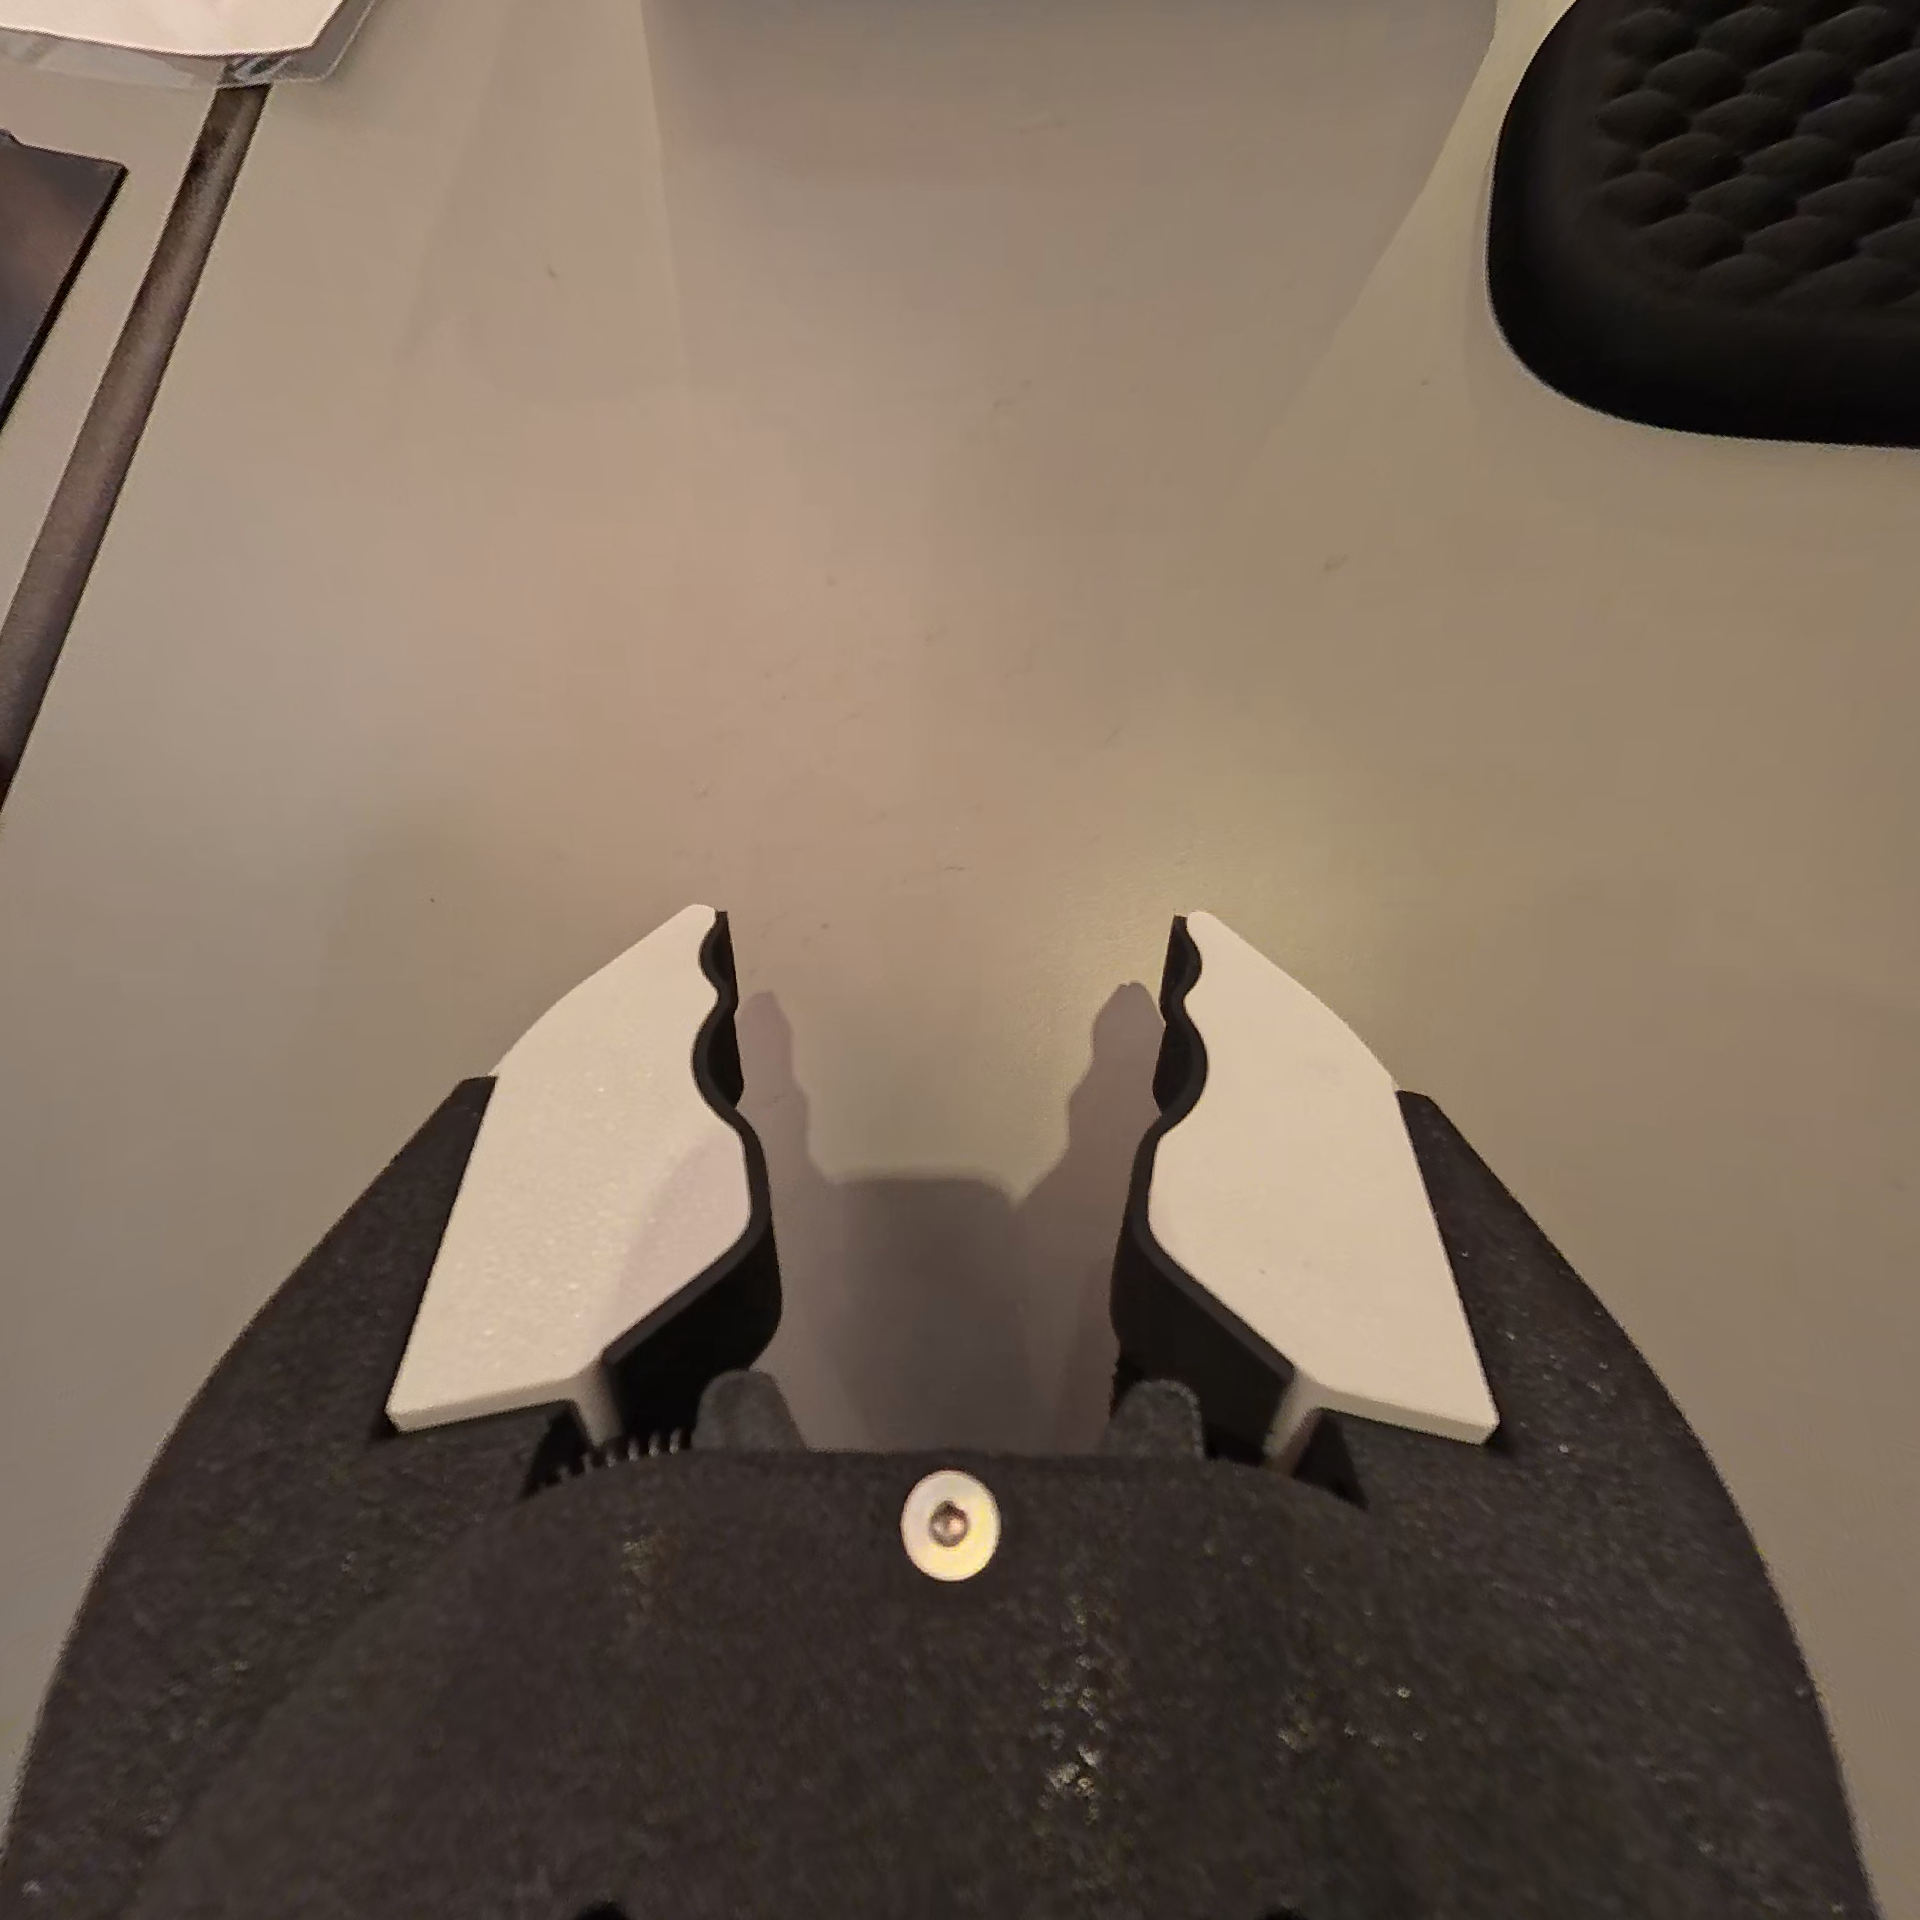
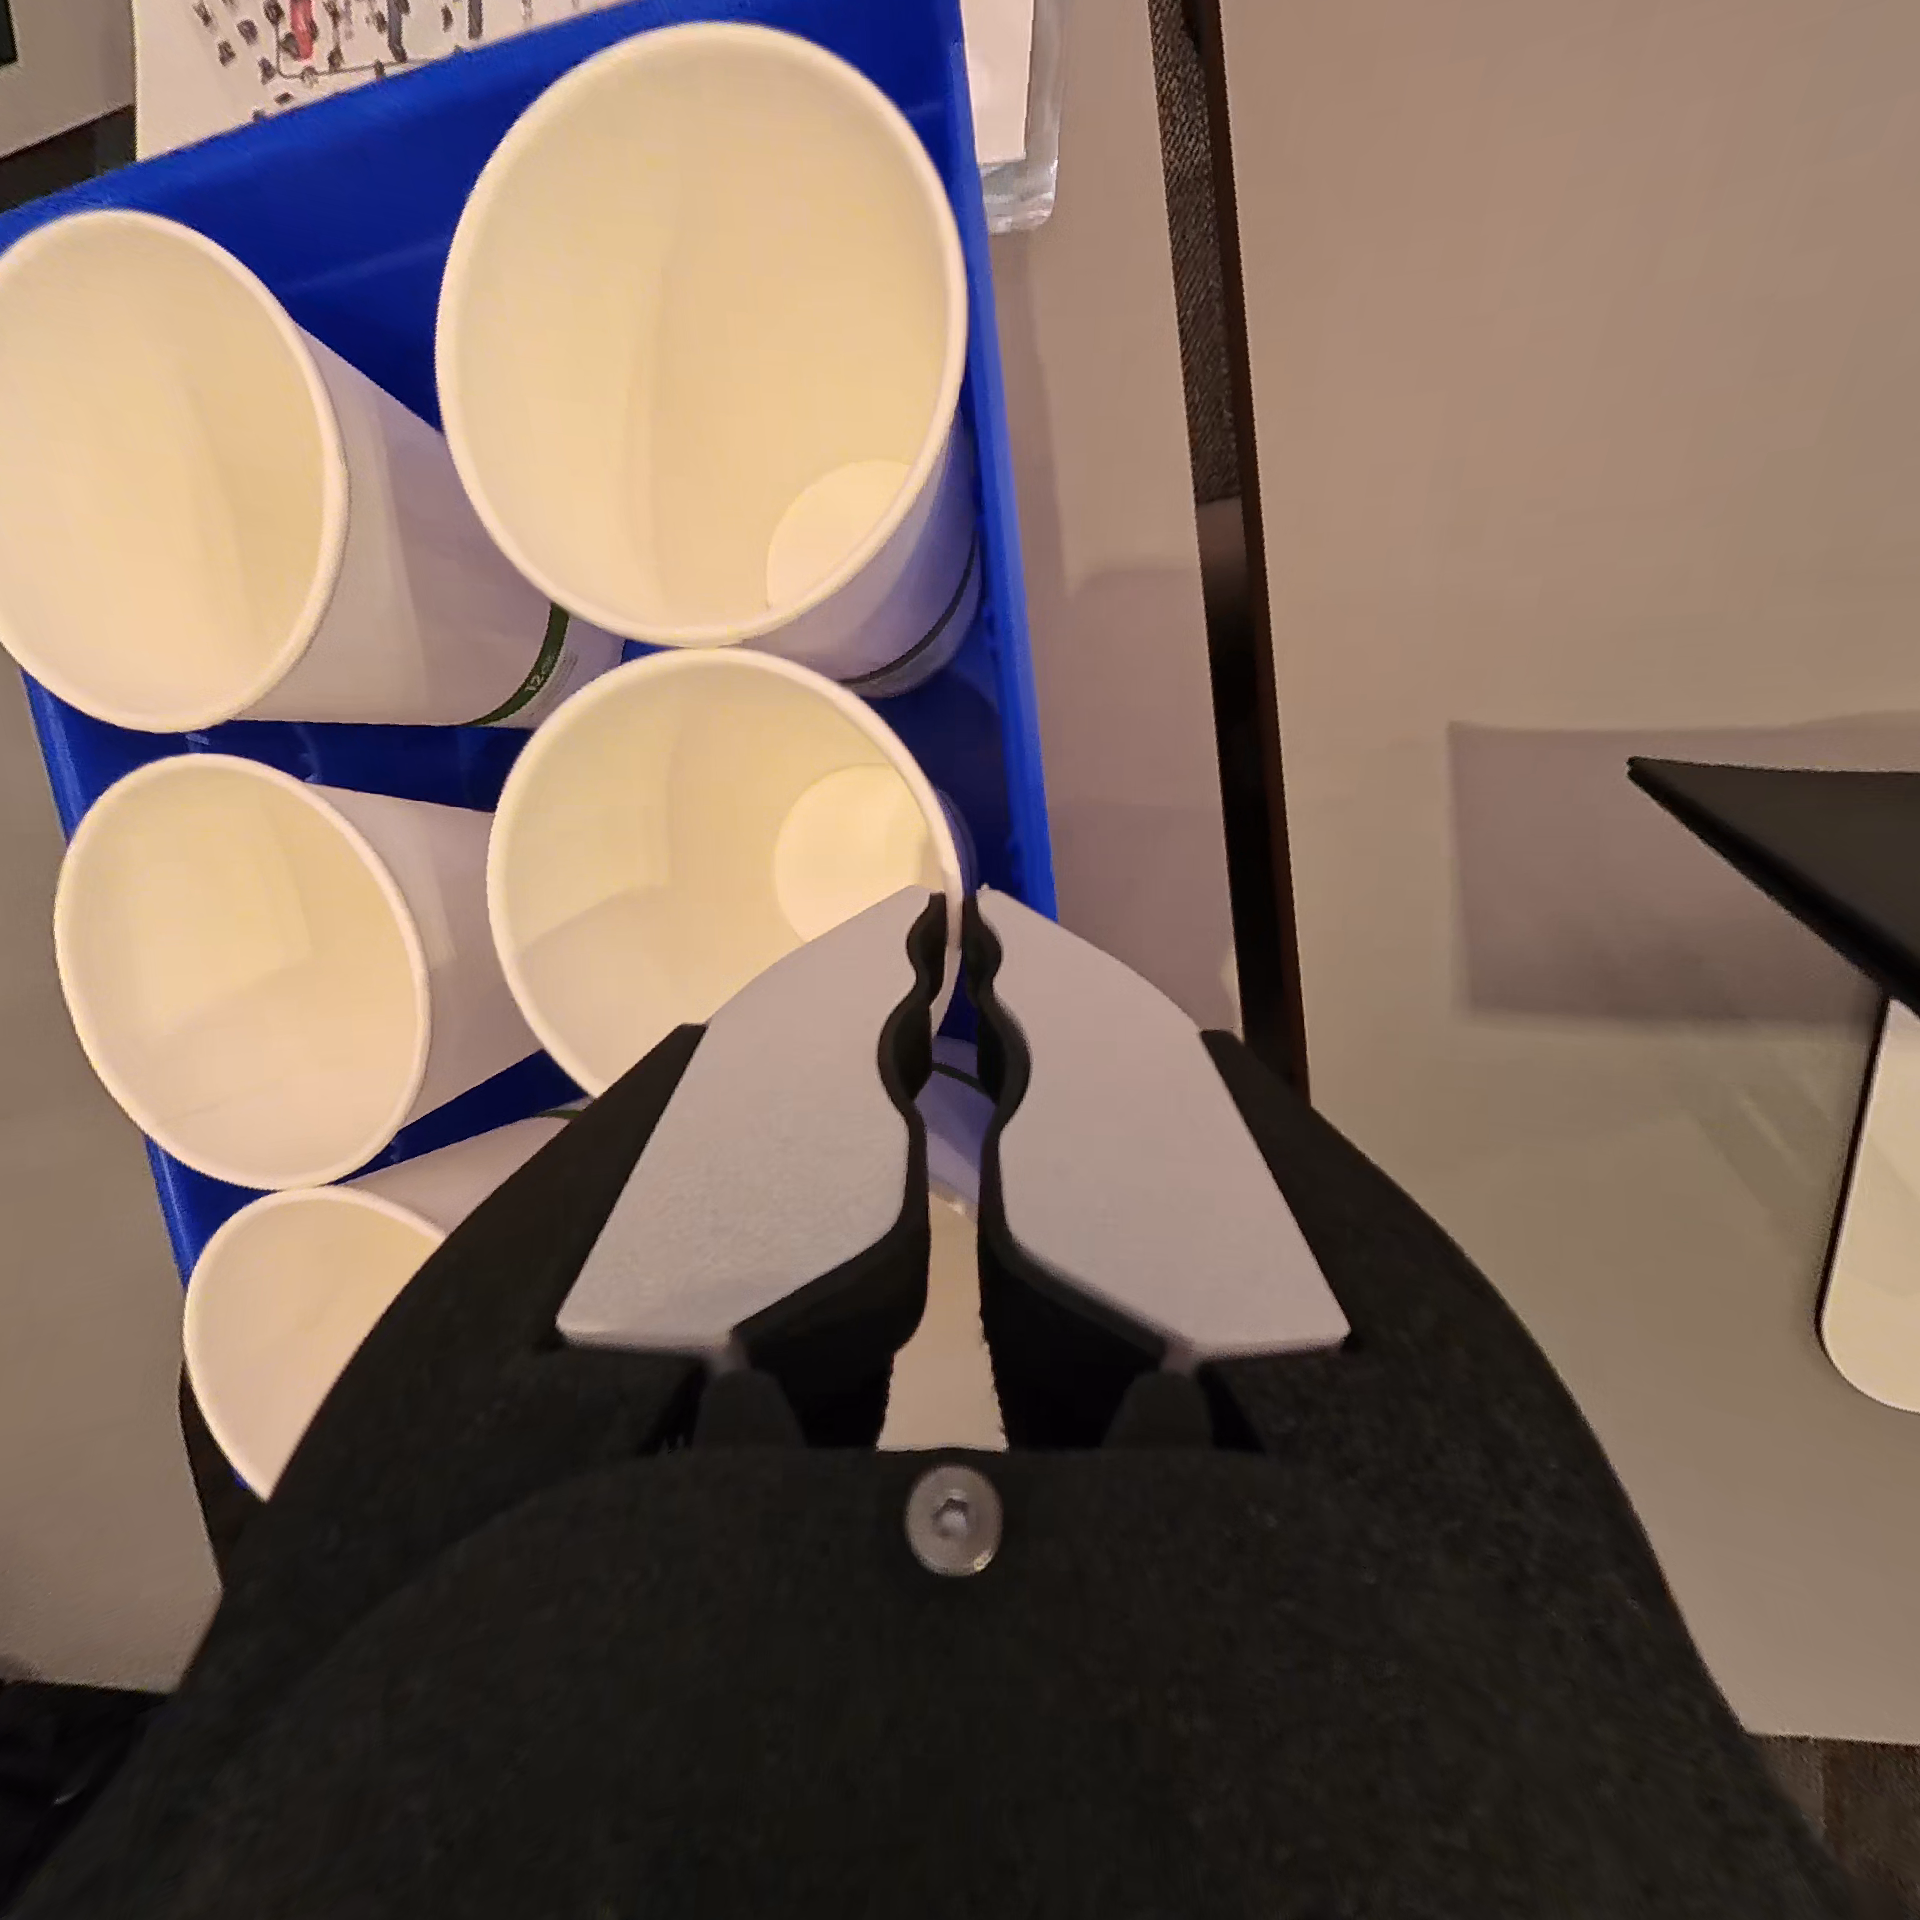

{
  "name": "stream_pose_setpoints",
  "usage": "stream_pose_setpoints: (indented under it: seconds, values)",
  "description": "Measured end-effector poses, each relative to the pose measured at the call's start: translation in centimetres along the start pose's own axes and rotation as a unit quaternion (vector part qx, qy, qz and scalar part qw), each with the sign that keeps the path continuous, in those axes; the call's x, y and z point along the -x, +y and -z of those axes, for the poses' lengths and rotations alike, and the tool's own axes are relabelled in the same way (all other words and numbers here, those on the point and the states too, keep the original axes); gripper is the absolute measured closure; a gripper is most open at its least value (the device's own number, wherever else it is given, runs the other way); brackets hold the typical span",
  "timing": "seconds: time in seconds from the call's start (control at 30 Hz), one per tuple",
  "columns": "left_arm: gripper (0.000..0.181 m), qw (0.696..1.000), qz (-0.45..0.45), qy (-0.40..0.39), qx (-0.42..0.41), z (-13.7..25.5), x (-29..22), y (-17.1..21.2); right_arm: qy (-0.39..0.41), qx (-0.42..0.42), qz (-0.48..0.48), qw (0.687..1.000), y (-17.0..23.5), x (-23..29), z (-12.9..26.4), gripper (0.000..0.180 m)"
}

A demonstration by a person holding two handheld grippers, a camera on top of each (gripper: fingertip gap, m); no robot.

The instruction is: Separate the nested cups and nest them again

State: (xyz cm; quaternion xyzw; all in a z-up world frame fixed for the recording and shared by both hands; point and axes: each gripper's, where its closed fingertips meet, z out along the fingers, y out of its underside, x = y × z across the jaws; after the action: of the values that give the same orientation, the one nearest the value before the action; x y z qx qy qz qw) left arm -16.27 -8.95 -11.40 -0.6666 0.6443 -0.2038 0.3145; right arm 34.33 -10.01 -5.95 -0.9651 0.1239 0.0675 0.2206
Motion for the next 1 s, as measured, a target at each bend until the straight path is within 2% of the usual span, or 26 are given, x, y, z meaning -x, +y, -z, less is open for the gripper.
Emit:
stream_pose_setpoints:
  seconds: [0.4,0.5,0.6,0.7,0.83,1.0]
  values:
    - [0.104,1.000,-0.001,0.003,0.006,-0.3,-0.2,0.2,-0.006,0.004,0.024,1.000,-0.1,0.5,0.1,0.177]
    - [0.104,1.000,-0.002,0.002,0.006,-0.3,-0.2,0.1,0.030,0.007,0.073,0.997,-0.6,0.6,0.9,0.172]
    - [0.104,1.000,-0.002,0.001,0.005,-0.3,-0.2,0.1,0.061,-0.029,0.105,0.992,-2.6,1.4,1.9,0.172]
    - [0.104,1.000,-0.004,0.001,0.008,-0.3,-0.3,0.1,0.053,-0.051,0.062,0.995,-4.8,1.7,2.0,0.165]
    - [0.104,1.000,-0.010,-0.004,0.013,-0.3,-0.3,0.2,0.055,-0.003,0.017,0.998,-4.9,0.7,-0.2,0.161]
    - [0.105,1.000,-0.008,-0.005,0.010,-0.3,-0.1,0.2,0.042,0.002,-0.018,0.999,-5.3,0.3,-2.3,0.163]
